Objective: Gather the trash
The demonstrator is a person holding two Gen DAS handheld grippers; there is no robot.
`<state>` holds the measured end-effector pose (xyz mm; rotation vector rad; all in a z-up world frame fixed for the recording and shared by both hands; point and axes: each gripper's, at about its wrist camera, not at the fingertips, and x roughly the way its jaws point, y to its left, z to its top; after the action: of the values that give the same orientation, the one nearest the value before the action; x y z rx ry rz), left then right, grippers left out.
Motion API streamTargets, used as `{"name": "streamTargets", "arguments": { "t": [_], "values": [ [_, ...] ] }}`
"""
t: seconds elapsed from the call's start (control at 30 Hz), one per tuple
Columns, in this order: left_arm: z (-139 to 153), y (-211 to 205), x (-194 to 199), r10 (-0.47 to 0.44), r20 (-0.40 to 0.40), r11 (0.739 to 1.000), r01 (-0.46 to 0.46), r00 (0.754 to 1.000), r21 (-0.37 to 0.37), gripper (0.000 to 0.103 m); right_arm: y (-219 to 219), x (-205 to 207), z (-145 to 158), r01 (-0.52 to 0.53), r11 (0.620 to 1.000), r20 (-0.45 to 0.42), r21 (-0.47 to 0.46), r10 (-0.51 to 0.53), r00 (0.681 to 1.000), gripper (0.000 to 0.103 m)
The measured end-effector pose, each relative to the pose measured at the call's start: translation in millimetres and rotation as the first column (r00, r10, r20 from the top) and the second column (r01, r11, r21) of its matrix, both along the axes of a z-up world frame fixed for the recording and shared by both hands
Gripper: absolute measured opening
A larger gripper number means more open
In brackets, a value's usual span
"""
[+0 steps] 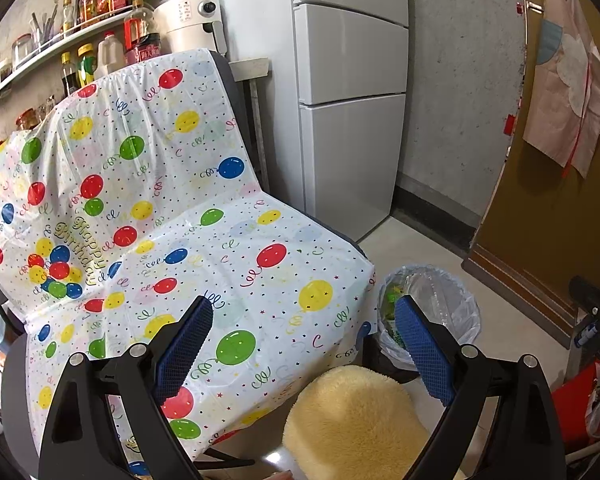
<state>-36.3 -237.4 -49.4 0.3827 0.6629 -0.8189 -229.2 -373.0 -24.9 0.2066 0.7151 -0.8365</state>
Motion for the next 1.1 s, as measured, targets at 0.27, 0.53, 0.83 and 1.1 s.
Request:
{"name": "streamTargets", "arguments": {
  "t": [0.27, 0.53, 0.83, 1.1],
  "values": [
    [0.6, -0.2, -0.5, 0.001, -0.001, 1.0, -0.001, 1.0, 0.001, 0.092, -0.4, 0.4, 0.0, 0.002, 1.0, 0.0, 0.001, -0.002, 1.0, 0.097],
    [0.5, 0.3, 0.0, -0.002, -0.003, 1.0, 0.002, 1.0, 0.001, 0.092, -1.9, 0.6, 0.2, 0.004, 1.0, -0.001, 0.002, -0.004, 1.0, 0.097],
    [0.1, 0.8, -0.9, -0.005, -0.006, 1.0, 0.005, 1.0, 0.001, 0.092, -2.5, 0.9, -0.3, 0.003, 1.0, -0.001, 0.003, -0.003, 1.0, 0.097],
    [-0.7, 1.1, -2.2, -0.01, 0.006, 1.0, 0.01, 1.0, -0.001, 0.092, -3.0, 0.8, -0.8, 0.001, 1.0, 0.0, 0.003, -0.001, 1.0, 0.097]
  ]
}}
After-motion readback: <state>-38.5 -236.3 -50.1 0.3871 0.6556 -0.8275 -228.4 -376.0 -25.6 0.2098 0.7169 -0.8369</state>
